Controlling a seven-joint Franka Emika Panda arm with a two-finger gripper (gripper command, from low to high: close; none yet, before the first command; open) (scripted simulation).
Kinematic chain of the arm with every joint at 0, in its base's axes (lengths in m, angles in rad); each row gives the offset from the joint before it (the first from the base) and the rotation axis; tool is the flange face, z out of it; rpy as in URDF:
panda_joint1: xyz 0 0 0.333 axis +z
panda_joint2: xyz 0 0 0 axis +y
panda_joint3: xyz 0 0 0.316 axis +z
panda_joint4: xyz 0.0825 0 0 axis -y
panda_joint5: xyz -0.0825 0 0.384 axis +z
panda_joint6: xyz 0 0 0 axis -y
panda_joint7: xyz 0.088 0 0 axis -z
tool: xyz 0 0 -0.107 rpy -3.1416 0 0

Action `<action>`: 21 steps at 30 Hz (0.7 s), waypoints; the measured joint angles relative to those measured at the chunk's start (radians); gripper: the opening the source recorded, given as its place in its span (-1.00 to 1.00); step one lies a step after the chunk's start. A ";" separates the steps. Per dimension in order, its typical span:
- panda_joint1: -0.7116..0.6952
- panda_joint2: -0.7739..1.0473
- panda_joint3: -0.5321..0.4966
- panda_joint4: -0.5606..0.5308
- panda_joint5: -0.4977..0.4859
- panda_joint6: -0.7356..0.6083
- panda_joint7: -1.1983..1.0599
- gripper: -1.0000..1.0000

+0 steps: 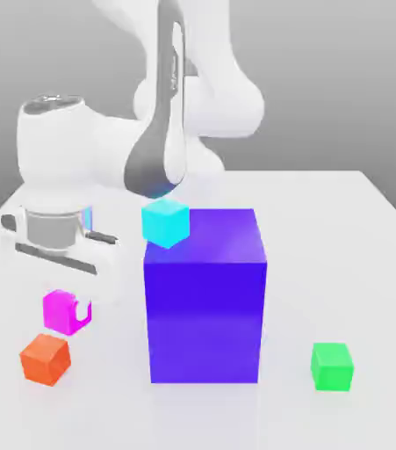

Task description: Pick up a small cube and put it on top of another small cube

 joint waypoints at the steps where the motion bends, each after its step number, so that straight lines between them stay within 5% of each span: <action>1: 0.045 0.000 0.020 0.010 -0.001 -0.011 0.012 -1.00; 13: 0.547 0.012 0.240 0.088 0.007 -0.147 0.127 -1.00; 20: 0.580 0.199 0.195 0.080 -0.027 -0.003 0.157 -1.00; 21: 0.582 0.219 0.192 0.081 -0.032 0.017 0.161 1.00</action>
